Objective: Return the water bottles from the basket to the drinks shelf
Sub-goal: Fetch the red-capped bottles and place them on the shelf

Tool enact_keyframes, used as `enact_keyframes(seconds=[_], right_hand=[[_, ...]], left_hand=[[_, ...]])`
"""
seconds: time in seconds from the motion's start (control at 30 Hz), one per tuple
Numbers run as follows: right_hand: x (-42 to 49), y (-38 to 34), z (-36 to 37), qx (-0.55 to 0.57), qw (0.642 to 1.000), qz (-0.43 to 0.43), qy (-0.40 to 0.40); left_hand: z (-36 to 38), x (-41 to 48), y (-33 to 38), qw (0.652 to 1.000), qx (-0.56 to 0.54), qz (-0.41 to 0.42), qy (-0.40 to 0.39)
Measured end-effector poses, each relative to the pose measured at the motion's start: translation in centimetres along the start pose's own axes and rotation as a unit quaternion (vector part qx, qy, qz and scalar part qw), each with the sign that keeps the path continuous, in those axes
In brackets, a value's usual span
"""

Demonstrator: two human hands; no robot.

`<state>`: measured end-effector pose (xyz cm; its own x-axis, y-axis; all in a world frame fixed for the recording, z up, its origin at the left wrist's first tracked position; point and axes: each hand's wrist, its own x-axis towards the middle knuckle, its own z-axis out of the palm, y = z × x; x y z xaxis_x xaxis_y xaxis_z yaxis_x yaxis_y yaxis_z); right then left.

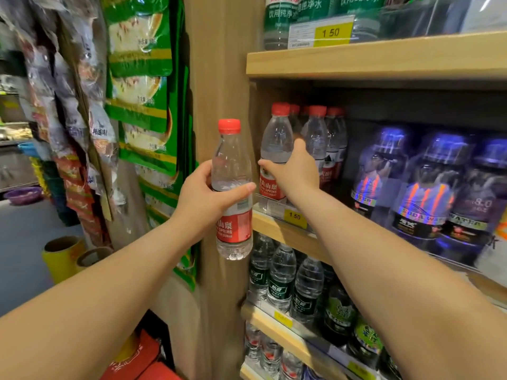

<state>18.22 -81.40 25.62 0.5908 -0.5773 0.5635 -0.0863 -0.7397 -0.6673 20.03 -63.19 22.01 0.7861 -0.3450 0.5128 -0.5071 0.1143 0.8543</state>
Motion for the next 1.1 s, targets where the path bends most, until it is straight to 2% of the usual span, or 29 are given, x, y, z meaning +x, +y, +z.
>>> enact_keyframes(seconds=[0.2,0.37,0.83,1.0,1.1], right_hand=[[-0.5,0.5,1.2,-0.020,1.000,-0.009,0.001],[-2.6,2.2,1.5,-0.133,0.987,-0.077,-0.054],[-2.0,2.3,2.5,-0.096,0.993,-0.030,-0.062],[-4.2,4.1,-1.0,-0.043,0.996,-0.074,0.008],[-5.5,5.7,-3.4,-0.032,0.996,-0.079,0.007]], left_hand=[[-0.1,-0.2,-0.1,1.000,0.031,0.002,0.000],[-0.3,-0.3,0.0,0.999,0.035,0.007,-0.006],[0.1,-0.6,-0.5,0.999,0.038,0.022,0.010],[2.5,-0.2,0.1,0.998,0.003,0.061,0.019],[4.4,1.2,1.5,0.993,-0.008,0.109,0.039]])
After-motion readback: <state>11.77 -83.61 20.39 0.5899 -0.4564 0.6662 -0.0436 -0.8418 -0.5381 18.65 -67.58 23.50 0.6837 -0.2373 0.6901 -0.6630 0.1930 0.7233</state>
